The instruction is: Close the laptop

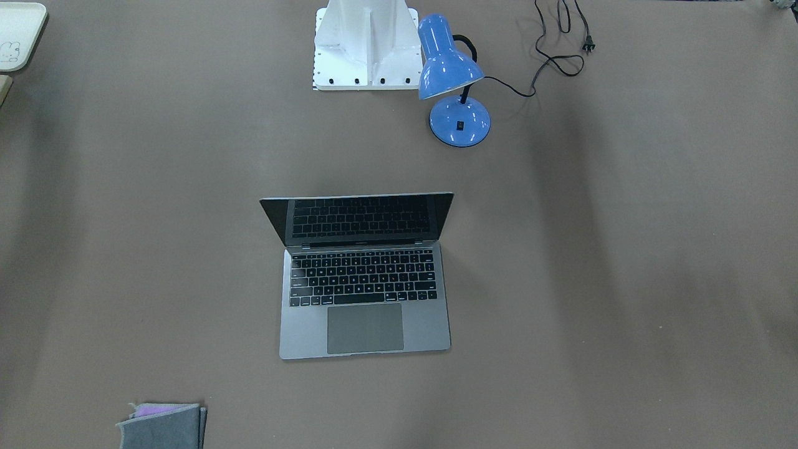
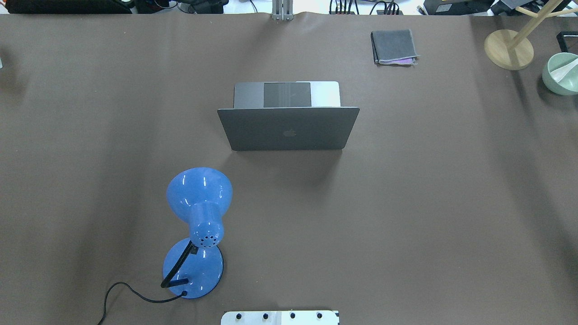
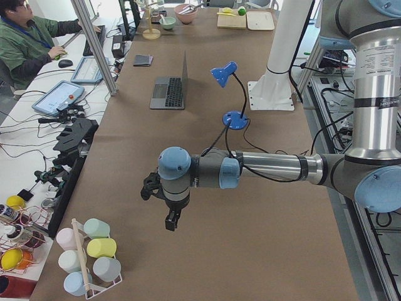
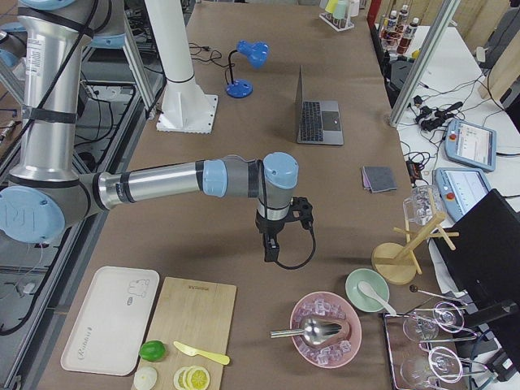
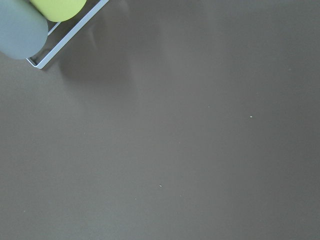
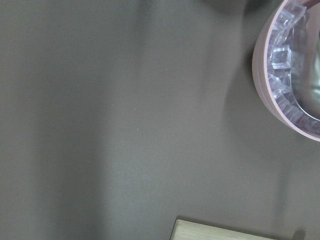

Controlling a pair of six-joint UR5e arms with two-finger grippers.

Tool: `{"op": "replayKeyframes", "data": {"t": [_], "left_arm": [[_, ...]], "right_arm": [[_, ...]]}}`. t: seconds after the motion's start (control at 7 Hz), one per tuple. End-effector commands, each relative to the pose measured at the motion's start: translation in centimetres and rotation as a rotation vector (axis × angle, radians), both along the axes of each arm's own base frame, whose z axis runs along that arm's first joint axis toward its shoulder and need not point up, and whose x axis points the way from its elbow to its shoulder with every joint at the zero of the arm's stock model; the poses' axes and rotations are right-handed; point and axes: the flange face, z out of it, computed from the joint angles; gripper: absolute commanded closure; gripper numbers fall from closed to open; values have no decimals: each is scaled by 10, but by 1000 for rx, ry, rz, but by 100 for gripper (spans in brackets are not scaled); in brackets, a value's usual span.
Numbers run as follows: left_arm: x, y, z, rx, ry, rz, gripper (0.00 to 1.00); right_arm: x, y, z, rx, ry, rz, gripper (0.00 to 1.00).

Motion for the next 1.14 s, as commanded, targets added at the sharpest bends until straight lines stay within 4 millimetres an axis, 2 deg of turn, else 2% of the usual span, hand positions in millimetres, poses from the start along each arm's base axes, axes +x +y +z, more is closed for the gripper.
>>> {"op": "replayKeyframes", "data": {"t": [0.0, 0.29, 0.57, 0.71, 1.0], "left_arm": [[0, -8, -8, 57, -3, -5, 1], [-1, -12, -17, 131, -6, -3, 1], [-2, -21, -34, 291, -21, -7, 1], [-1, -39, -50, 410, -29, -5, 1], [-1, -49, -59, 460, -23, 2, 1]], "right_arm": [[0, -6, -9, 118, -11, 6, 0], [-2, -17, -29, 205, -27, 32, 0], [-2, -22, -40, 274, -41, 57, 0], [-3, -25, -48, 294, -43, 58, 0], [-3, -28, -60, 340, -49, 56, 1]]}}
